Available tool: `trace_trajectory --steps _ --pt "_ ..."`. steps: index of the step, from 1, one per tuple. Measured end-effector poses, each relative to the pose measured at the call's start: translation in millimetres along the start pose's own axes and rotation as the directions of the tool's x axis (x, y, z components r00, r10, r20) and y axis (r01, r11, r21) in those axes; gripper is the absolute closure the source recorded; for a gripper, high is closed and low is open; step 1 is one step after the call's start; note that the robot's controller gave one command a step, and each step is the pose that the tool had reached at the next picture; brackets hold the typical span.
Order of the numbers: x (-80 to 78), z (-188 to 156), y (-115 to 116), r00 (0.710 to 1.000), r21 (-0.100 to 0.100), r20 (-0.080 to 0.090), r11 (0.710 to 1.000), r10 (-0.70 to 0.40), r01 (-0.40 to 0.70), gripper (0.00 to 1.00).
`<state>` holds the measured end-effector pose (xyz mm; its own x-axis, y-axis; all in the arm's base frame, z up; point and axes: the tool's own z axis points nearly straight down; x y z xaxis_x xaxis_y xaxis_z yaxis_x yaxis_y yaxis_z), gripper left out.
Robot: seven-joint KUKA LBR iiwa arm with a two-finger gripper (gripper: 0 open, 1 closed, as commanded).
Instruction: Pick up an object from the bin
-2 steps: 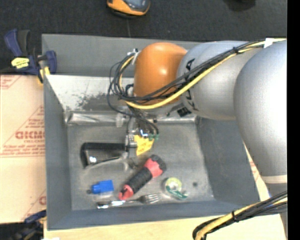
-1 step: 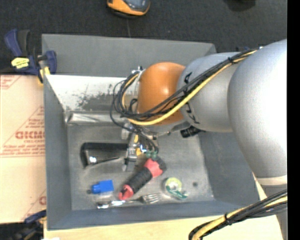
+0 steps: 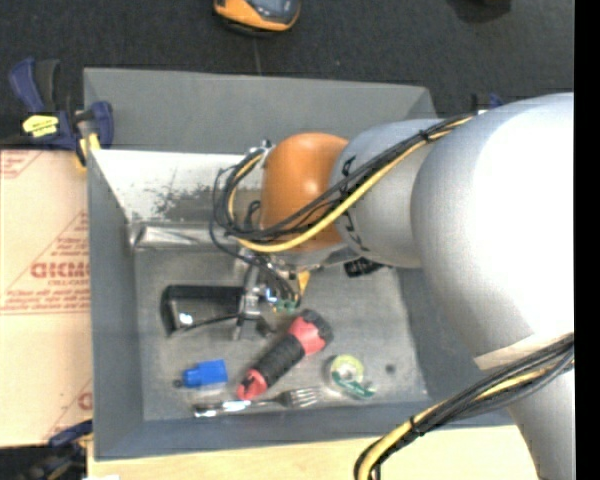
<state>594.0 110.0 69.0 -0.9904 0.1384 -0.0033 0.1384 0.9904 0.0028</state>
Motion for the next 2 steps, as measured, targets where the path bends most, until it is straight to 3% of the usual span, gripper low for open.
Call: trace_trajectory --steps 1,2 --pt "2.7 1 -1 1.0 0.0 0.001 1.0 0.022 -0.022 0.0" --pt "-9.1 -1 2 0.987 0.001 -0.004 0.987 0.16 -0.16 1.0"
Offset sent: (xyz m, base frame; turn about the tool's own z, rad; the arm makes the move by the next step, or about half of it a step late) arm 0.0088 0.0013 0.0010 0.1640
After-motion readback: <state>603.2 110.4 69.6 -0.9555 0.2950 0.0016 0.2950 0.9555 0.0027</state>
